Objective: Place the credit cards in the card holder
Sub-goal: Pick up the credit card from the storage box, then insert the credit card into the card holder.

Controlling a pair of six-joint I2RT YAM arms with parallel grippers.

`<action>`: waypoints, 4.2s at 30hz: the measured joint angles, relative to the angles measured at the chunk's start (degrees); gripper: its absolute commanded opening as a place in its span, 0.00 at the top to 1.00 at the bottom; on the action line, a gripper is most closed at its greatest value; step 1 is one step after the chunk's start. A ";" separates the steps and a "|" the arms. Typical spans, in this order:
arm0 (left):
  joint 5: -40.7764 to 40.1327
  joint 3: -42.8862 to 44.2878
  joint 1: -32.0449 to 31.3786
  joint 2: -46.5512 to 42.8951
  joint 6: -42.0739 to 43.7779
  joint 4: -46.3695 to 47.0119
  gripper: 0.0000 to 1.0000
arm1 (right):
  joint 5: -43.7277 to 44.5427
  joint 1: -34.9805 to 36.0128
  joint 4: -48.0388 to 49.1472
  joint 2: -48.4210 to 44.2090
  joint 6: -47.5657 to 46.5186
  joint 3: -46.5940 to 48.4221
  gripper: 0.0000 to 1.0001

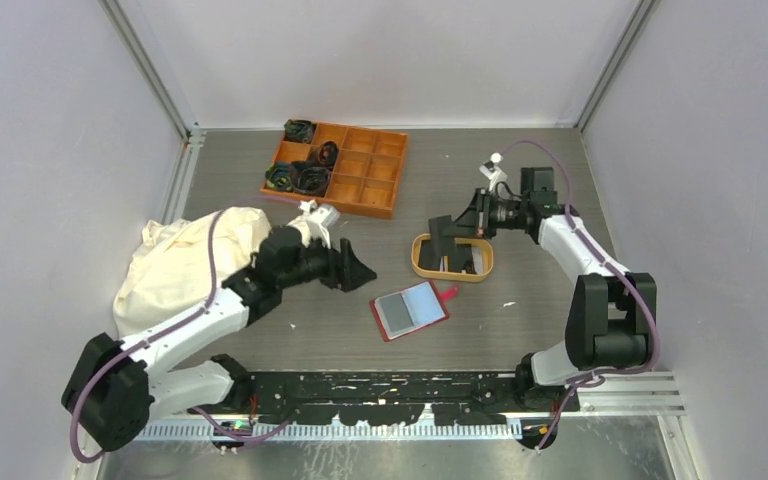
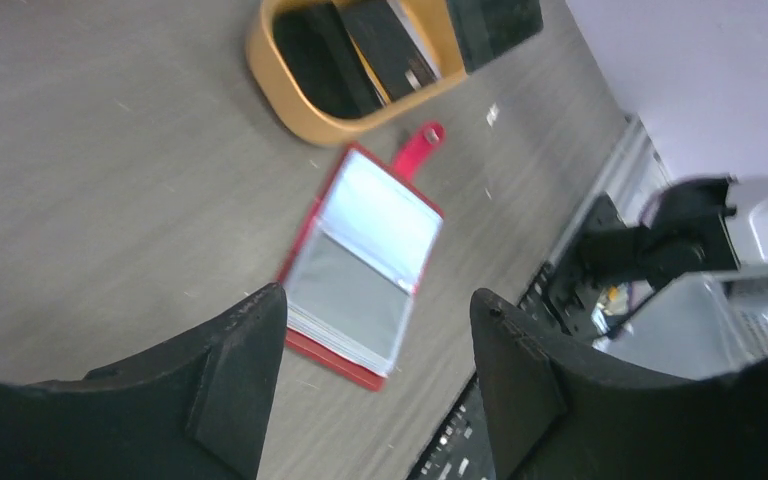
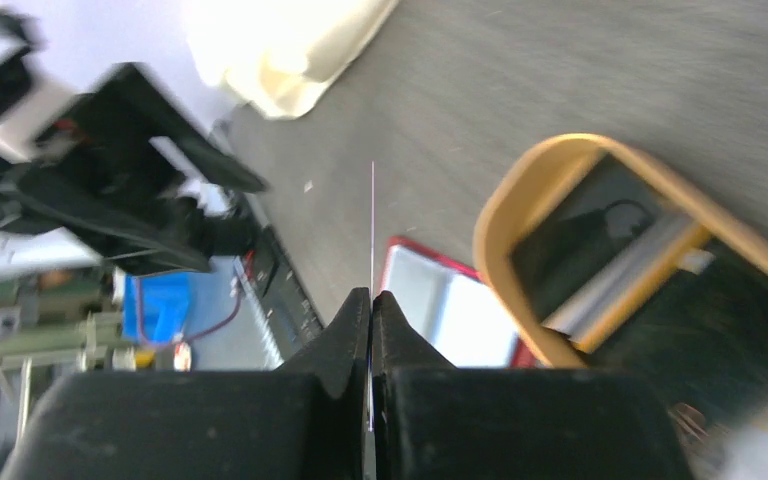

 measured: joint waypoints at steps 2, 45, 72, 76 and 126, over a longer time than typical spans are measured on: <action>-1.33 -7.28 -3.02 0.46 -4.81 11.17 0.32 | -3.15 2.93 2.91 -0.74 0.74 -1.92 0.98; 8.83 -13.03 -13.38 17.81 -5.92 47.25 1.00 | -10.95 19.87 -30.51 -2.95 -47.54 2.51 0.65; 11.58 -11.08 -13.51 16.98 -4.00 41.38 1.00 | -8.94 16.48 -36.50 -4.33 -52.09 6.10 0.50; 11.80 -11.08 -13.84 16.92 -4.02 41.33 1.00 | -8.33 18.45 -32.35 -4.33 -48.81 3.87 0.52; -25.70 -35.32 -14.58 -32.04 -21.09 16.96 0.10 | 0.50 15.26 -22.99 5.90 -27.50 3.78 0.99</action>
